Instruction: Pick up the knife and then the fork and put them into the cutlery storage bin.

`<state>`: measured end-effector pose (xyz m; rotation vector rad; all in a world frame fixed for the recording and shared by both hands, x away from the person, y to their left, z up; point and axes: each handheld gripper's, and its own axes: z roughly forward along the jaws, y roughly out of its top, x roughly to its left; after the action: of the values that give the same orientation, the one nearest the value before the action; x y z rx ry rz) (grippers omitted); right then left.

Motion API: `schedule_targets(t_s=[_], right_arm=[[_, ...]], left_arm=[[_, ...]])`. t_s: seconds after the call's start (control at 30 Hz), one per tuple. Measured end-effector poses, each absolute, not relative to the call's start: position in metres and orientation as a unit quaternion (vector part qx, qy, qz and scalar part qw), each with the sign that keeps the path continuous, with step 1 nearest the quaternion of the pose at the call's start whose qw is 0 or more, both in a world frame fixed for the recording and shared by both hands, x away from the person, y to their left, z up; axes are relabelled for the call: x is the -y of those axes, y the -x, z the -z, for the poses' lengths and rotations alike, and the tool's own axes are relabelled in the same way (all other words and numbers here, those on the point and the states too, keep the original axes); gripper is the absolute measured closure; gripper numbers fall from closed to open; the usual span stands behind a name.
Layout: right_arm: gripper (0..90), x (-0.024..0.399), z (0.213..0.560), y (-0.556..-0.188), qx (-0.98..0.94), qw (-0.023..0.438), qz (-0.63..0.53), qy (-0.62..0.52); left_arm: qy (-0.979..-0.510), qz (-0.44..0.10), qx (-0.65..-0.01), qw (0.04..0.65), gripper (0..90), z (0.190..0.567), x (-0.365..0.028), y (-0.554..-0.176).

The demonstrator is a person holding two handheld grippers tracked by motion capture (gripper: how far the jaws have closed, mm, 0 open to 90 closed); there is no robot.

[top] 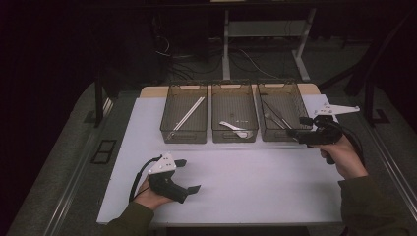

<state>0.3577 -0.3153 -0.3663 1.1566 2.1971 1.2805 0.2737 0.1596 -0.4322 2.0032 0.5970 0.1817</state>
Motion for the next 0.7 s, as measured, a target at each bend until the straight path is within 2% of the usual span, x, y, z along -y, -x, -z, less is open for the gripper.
schedule_targets(t_s=[0.7], right_arm=[[19.5,0.310,0.396,-0.308,-0.777,0.171,-0.465,-0.389]], left_arm=[[-0.828,-0.068,-0.249,0.498,0.0,0.432,-0.160,-0.272]])
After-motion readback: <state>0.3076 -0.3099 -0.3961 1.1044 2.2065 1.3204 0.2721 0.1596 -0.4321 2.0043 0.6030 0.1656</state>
